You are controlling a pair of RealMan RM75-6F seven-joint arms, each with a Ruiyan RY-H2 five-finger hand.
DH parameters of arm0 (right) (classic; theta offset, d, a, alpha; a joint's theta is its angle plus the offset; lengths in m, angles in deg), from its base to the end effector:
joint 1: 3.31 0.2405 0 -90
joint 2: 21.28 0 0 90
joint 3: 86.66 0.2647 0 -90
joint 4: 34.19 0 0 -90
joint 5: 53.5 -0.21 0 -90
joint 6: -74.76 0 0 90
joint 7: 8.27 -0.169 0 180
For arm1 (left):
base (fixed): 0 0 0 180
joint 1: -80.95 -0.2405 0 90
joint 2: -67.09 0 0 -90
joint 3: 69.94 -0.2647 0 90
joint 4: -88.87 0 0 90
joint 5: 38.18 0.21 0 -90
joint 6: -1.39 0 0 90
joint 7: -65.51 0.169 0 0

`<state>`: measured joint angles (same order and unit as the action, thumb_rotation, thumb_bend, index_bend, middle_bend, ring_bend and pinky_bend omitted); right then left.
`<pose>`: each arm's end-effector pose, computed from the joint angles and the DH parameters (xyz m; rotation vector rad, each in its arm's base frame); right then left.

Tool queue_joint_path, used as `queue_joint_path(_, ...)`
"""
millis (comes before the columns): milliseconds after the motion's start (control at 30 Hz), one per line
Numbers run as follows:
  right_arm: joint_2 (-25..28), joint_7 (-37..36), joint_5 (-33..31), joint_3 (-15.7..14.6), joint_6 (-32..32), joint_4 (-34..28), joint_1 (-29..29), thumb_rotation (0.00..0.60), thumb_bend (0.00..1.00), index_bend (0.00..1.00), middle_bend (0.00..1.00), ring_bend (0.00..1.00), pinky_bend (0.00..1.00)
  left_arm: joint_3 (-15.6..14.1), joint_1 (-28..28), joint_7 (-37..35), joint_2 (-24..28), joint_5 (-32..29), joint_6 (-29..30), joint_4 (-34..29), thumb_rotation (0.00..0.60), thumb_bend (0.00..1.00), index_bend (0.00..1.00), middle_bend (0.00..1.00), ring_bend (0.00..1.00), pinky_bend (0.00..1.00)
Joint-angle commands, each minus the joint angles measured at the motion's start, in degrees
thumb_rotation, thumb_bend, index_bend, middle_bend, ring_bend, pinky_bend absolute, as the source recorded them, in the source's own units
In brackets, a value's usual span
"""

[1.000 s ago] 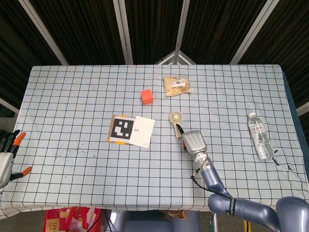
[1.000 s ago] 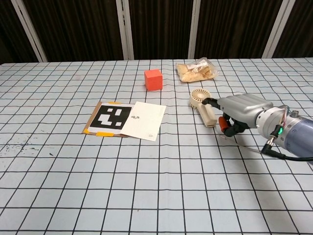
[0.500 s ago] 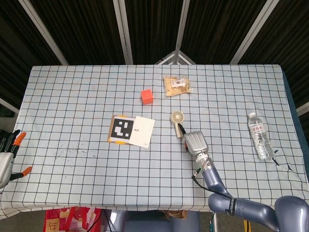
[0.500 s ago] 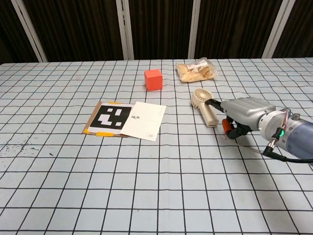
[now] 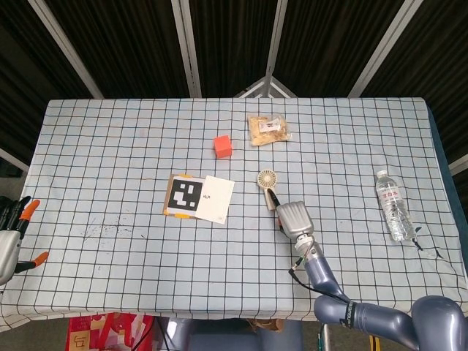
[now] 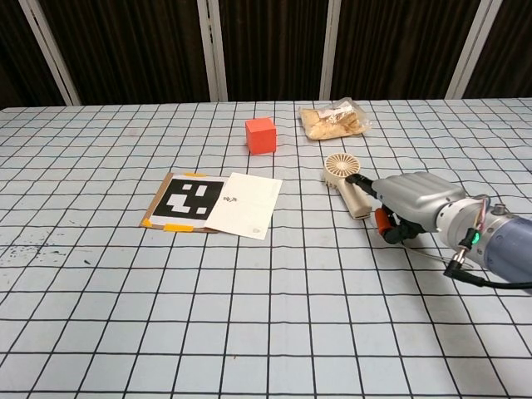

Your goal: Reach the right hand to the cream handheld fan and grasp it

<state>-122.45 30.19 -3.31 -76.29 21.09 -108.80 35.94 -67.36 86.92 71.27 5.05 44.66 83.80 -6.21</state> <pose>-0.1931 -0.3547 -0.0908 1.8294 -0.9793 0.5937 -0.3195 0.2109 0.1655 -1.4107 -0.8844 -0.7983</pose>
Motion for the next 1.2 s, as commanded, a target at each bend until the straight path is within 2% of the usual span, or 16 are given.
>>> queue_joint_path(33, 0.0, -0.3, -0.6, 0.6, -0.2, -0.3, 0.1, 0.6, 0.84, 0.0, 0.8, 0.92, 0.98, 0.0, 0.0, -0.1, 0.0, -0.2, -0.1, 0.0, 0.6, 0.09, 0.0, 0.0, 0.0, 0.0)
queue_joint_path(167, 0.5, -1.9, -1.6, 2.1, -0.8, -1.6, 0.2, 0.6, 0.84, 0.0, 0.8, 0.9, 0.96, 0.1, 0.0, -0.3, 0.1, -0.4, -0.2, -0.2, 0.6, 0.09, 0.0, 0.0, 0.0, 0.0)
queue_joint_path(233, 0.9, -2.8, -1.1, 2.6, -1.4, -2.4, 0.2, 0.6, 0.8, 0.0, 0.77, 0.84, 0.92, 0.1, 0.0, -0.2, 0.1, -0.4, -0.2, -0.2, 0.6, 0.09, 0.0, 0.0, 0.0, 0.0)
queue_joint_path(300, 1.2, -4.8, 1.0, 3.3, -2.8, -3.4, 0.0, 0.6, 0.75, 0.0, 0.72, 0.79, 0.88, 0.1, 0.0, -0.2, 0.1, -0.3, -0.1, -0.2, 0.6, 0.09, 0.0, 0.0, 0.0, 0.0)
queue_joint_path(367, 1.5, -9.1, 5.8, 4.3, -5.6, -4.4, -0.5, 0.6, 0.73, 0.0, 0.67, 0.73, 0.85, 0.1, 0.0, -0.2, 0.0, -0.2, 0.0, -0.2, 0.6, 0.09, 0.0, 0.0, 0.0, 0.0)
queue_joint_path(467, 2.2, -16.4, 13.6, 4.9, -10.2, -5.6, -1.6, 0.6, 0.7, 0.0, 0.56, 0.61, 0.79, 0.1, 0.0, -0.2, 0.0, -0.1, 0.2, -0.1, 0.6, 0.09, 0.0, 0.0, 0.0, 0.0)
queue_joint_path(500, 2.7, -18.5, 16.0, 4.8, -11.6, -6.1, -2.0, 0.6, 0.68, 0.0, 0.5, 0.53, 0.77, 0.1, -0.1, -0.3, 0.0, -0.1, 0.3, -0.1, 0.6, 0.09, 0.0, 0.0, 0.0, 0.0)
queue_joint_path(600, 5.1, -24.0, 22.1, 3.8, -14.8, -8.6, -3.3, 0.6, 0.61, 0.0, 0.31, 0.26, 0.57, 0.1, -0.1, -0.3, -0.1, 0.1, 0.5, 0.0, 0.6, 0.09, 0.0, 0.0, 0.0, 0.0)
queue_joint_path(633, 6.3, -25.7, 23.6, 3.1, -15.3, -9.8, -3.9, 0.6, 0.59, 0.0, 0.24, 0.18, 0.5, 0.1, -0.1, -0.4, -0.1, 0.2, 0.6, 0.1, 0.6, 0.09, 0.0, 0.0, 0.0, 0.0)
queue_joint_path(733, 11.7, -28.8, 27.8, -0.1, -17.1, -14.7, -6.7, 0.6, 0.53, 0.0, 0.11, 0.05, 0.35, 0.1, -0.2, -0.4, -0.1, 0.5, 0.9, 0.2, 0.6, 0.09, 0.0, 0.0, 0.0, 0.0)
queue_joint_path(833, 17.1, -26.5, 30.6, -4.1, -19.0, -17.9, -9.6, 0.6, 0.49, 0.0, 0.03, 0.0, 0.24, -0.1, -0.3, -0.1, -0.2, 0.9, 1.3, 0.4, 0.6, 0.09, 0.0, 0.0, 0.0, 0.0)
queue_joint_path(1033, 27.5, -19.2, 36.3, -13.4, -25.2, -22.1, -17.3, 0.6, 0.41, 0.0, 0.0, 0.0, 0.13, -0.5, -0.5, 0.6, -0.3, 1.6, 1.6, 0.5, 0.6, 0.09, 0.0, 0.0, 0.0, 0.0)
queue_joint_path(1200, 32.0, -16.9, 41.1, -17.7, -31.7, -21.1, -22.6, 0.6, 0.4, 0.0, 0.0, 0.0, 0.11, -0.6, -0.6, 2.1, -0.6, 2.0, 2.1, 0.8, 0.6, 0.09, 0.0, 0.0, 0.0, 0.0)
